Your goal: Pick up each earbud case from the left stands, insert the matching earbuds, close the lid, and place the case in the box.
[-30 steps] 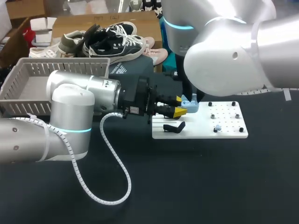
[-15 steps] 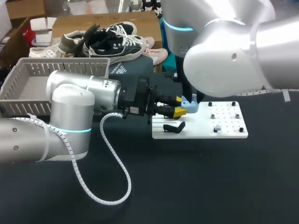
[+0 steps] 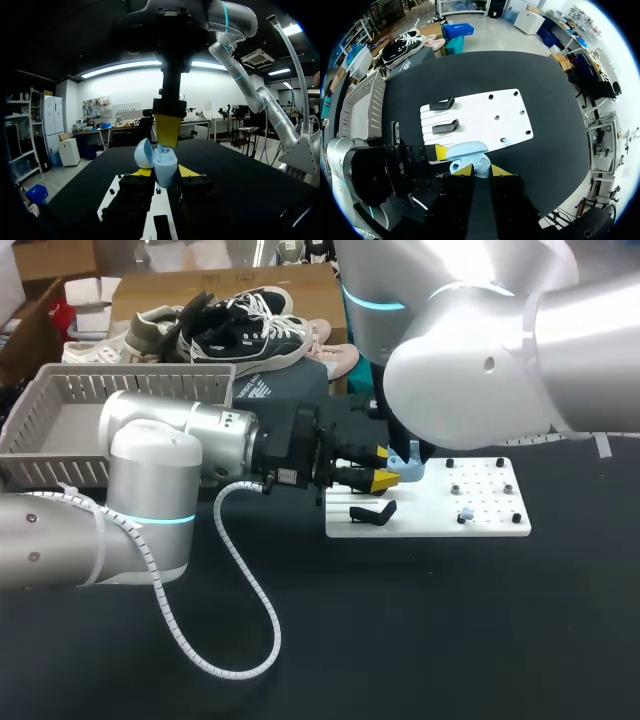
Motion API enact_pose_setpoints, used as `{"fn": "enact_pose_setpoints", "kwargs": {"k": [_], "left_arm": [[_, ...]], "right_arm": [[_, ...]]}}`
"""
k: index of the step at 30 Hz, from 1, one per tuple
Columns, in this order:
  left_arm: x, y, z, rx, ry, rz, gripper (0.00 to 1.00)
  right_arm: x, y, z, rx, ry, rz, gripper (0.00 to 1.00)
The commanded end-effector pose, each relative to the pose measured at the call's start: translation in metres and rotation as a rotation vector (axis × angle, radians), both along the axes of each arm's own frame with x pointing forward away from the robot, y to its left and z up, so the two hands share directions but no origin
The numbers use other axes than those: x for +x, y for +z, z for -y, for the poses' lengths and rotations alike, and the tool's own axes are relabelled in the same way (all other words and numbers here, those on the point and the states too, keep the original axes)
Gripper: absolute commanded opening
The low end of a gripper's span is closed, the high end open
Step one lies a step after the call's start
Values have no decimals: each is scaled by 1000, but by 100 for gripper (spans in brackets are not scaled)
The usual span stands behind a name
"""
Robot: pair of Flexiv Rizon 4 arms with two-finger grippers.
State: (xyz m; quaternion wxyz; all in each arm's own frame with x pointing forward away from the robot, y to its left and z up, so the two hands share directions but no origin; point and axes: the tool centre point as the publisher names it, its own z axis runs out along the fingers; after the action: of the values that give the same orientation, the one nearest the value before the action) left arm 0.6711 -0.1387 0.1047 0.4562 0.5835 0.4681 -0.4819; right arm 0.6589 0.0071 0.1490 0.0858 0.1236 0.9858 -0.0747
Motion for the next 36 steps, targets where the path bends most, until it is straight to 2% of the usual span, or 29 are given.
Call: {"fn": "enact_pose_setpoints", "kwargs": {"k": [1,6,12,18,22,29,36], "left_arm": [[-1,0,1,-2,2,2,0],[-1,0,1,-2,2,2,0],[-1,0,1,-2,2,2,0],[-1,0,1,-2,2,2,0],[-1,0,1,-2,2,2,0],[-1,0,1,-2,2,2,0],[-1,0,1,-2,2,2,0]], "right_arm": [[2,-2,-4,-3,0,-3,25],[-1,6,-4,21,0,17,37],[-6,18,-2,48,-5,62,39],[-13,29,16,98,-52,117,40],[-17,28,32,118,-89,145,41],[-19,23,55,151,-122,250,47],[-20,10,68,229,-106,272,45]]}}
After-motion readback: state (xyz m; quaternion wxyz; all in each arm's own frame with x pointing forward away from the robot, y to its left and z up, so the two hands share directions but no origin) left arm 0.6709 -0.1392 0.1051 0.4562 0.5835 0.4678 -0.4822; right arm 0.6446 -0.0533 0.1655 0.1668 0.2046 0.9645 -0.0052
